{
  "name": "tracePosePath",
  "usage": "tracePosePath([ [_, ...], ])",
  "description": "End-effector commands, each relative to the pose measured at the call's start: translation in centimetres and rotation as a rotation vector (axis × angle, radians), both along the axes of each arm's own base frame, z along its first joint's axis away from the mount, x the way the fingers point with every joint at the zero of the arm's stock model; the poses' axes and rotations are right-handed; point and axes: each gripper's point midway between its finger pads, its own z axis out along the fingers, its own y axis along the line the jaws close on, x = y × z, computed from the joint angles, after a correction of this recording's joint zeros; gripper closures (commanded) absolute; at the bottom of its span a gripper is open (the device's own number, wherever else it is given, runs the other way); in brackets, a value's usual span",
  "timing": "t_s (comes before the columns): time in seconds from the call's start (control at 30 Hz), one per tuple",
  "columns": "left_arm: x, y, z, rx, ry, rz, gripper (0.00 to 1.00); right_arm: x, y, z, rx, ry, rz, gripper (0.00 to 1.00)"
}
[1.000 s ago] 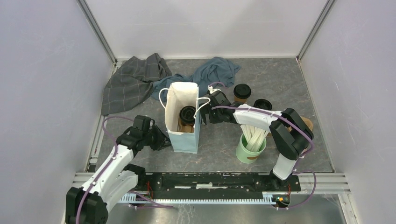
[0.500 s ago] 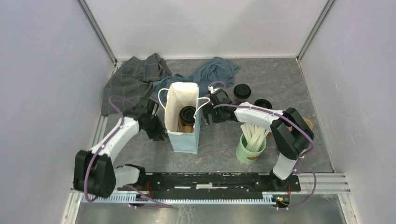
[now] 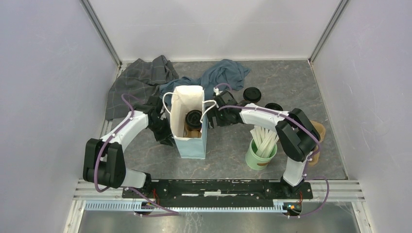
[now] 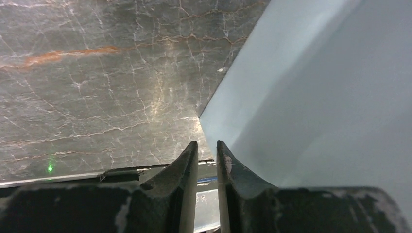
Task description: Pack the takeout coffee
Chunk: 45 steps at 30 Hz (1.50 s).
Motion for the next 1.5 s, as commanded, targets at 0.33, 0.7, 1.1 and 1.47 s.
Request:
tracePosePath([
  [0.33,-2.2,-5.3,-1.4,-0.248,-0.035,0.097,0.75,4.9,4.7,3.1,0.122,-0.086,-0.026,0.02],
  [0.7,-1.0,-10.5,-0.4,-0.433,-0.155,0.258,0.66,7.9,9.7,5.4,0.230,-0.063,0.025,0.02],
  [1.1,-3.3,-7.2,1.0,-0.311,-0.240,0.200,0.59,11.0,-2.4,7.6,-0.202,-0.132,0.002,0.02],
  [1.47,-2.0,1.0,3.8,-0.017,-0.326,0.127,0.46,2.8,-9.3,7.2,-0.304,-0.085,0.015,0.02],
])
